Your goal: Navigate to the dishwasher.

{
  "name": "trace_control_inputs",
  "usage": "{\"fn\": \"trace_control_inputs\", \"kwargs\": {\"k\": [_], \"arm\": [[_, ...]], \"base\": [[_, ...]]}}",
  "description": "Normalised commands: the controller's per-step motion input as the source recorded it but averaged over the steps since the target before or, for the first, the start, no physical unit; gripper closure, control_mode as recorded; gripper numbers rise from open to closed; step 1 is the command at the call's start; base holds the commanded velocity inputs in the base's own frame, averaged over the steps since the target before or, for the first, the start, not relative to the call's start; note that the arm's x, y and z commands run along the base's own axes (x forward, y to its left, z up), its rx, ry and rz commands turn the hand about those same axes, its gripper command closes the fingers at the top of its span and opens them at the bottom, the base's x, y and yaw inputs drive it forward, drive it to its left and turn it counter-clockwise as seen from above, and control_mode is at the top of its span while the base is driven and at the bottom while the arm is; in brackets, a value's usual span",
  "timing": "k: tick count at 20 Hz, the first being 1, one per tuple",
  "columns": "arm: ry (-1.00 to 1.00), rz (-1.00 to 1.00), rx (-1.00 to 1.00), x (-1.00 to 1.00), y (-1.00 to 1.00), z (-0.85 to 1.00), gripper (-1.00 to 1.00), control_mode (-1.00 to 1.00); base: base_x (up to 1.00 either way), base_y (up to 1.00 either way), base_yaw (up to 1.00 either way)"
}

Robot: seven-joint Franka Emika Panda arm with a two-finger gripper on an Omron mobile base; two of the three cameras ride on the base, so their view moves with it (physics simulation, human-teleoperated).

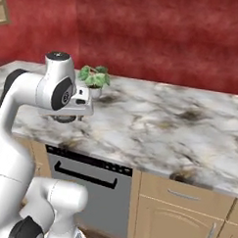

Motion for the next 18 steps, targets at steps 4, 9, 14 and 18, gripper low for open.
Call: {"fn": "trace_control_inputs", "kwargs": {"k": [4, 9, 14, 18], "arm": [[0.00, 0.00, 0.00, 0.00, 0.00, 0.00, -1.00, 1.00], [0.00, 0.00, 0.00, 0.00, 0.00, 0.00, -1.00, 1.00], [0.00, 0.00, 0.00, 0.00, 0.00, 0.00, -1.00, 1.00], [0.00, 0.00, 0.00, 0.00, 0.00, 0.00, -1.00, 1.00]], "base": [[0.58, 0.68, -0.19], [0.38, 0.96, -0.29], [0.34, 0.80, -0.33], [0.71, -0.01, -0.22]]}}
